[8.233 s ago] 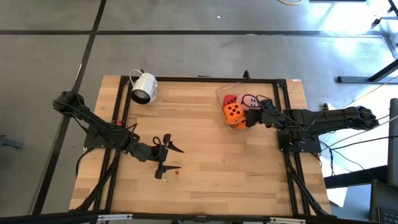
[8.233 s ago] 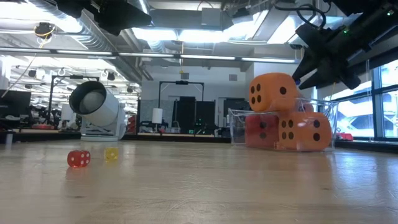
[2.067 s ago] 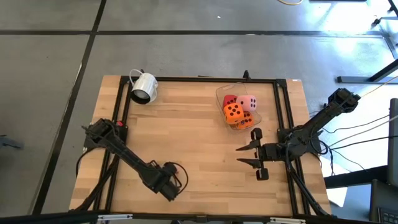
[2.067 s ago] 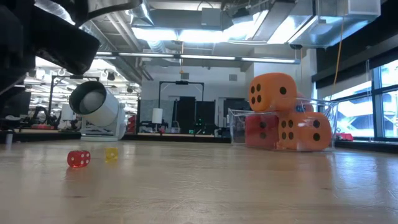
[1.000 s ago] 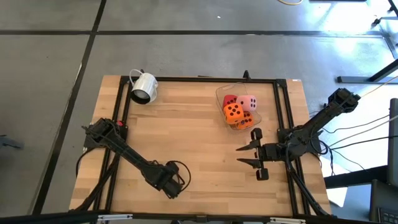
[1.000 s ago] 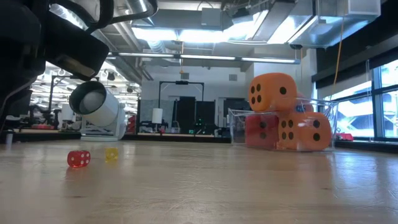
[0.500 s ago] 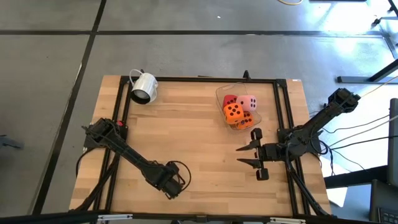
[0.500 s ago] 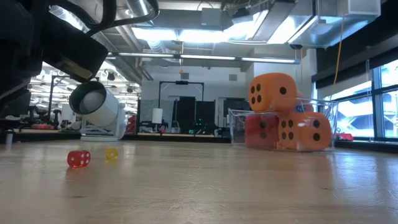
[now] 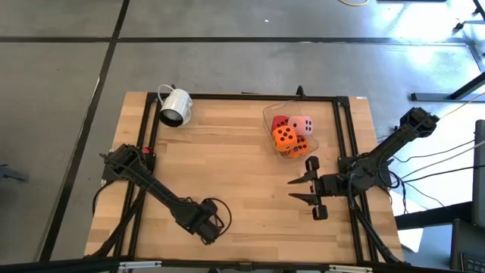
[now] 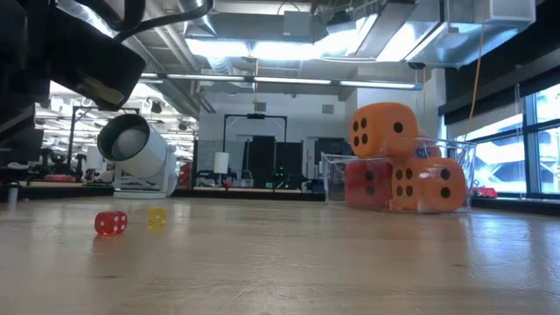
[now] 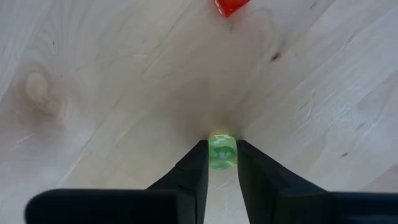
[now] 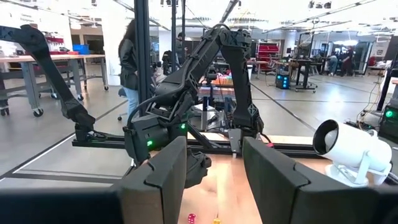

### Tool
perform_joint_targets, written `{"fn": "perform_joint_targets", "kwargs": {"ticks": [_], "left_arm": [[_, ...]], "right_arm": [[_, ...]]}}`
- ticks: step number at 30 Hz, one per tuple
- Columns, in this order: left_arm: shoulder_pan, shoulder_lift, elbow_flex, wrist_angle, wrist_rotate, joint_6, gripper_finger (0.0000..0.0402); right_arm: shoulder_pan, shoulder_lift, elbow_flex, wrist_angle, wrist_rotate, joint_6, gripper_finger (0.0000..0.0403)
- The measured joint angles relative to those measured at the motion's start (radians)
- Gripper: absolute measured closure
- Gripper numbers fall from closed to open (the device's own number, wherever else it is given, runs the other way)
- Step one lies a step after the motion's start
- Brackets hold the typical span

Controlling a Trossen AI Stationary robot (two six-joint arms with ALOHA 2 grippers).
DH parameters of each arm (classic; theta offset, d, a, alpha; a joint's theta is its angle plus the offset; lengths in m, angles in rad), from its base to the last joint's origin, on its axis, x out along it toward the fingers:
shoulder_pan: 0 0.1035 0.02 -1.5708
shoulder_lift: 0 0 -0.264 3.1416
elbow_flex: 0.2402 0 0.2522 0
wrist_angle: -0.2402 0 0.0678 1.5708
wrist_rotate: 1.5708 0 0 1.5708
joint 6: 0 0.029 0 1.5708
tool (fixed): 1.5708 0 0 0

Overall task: Pick & Place Dice
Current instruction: Put the small green die in the bin

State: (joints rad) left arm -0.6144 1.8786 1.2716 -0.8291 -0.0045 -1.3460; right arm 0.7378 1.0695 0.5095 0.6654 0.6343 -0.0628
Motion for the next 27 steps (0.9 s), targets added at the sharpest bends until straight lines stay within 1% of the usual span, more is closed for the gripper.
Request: {"fn": "perform_joint_targets", "kwargs": {"ticks": [4, 8, 12, 14, 18, 21, 24, 26, 27], "left_arm": [[0.000, 0.000, 0.000, 0.000, -0.024, 0.000, 0.0347], [0.000, 0.000, -0.001, 0.000, -0.048, 0.000, 0.0367], [0.000, -0.002, 0.000, 0.000, -0.062, 0.013, 0.0373], [0.000, -0.001, 0.013, -0.009, -0.089, 0.029, 0.0371], [0.003, 0.000, 0.060, -0.009, -0.190, 0.077, 0.0370], [0.002, 0.000, 0.110, -0.009, -0.260, 0.142, 0.0370], [0.003, 0.000, 0.158, -0.010, -0.354, 0.200, 0.0370], [0.005, 0.000, 0.192, -0.013, -0.428, 0.239, 0.0368], [0.006, -0.001, 0.207, -0.012, -0.463, 0.258, 0.0368]], "right_arm": [[0.000, 0.000, 0.000, 0.000, -0.022, 0.000, 0.0243], [0.000, 0.000, 0.000, 0.000, -0.022, 0.010, 0.0243], [0.000, 0.000, 0.000, -0.002, -0.022, 0.029, 0.0243], [0.000, 0.000, 0.000, -0.003, -0.022, 0.029, 0.0243], [0.000, 0.000, 0.000, -0.002, -0.022, 0.030, 0.0243], [0.000, 0.000, 0.000, -0.004, -0.022, 0.053, 0.0243], [0.000, 0.000, 0.000, -0.014, -0.022, 0.066, 0.0243], [0.000, 0.000, 0.000, -0.014, -0.003, 0.078, 0.0243], [0.000, 0.000, 0.000, -0.014, 0.024, 0.083, 0.0243]]}}
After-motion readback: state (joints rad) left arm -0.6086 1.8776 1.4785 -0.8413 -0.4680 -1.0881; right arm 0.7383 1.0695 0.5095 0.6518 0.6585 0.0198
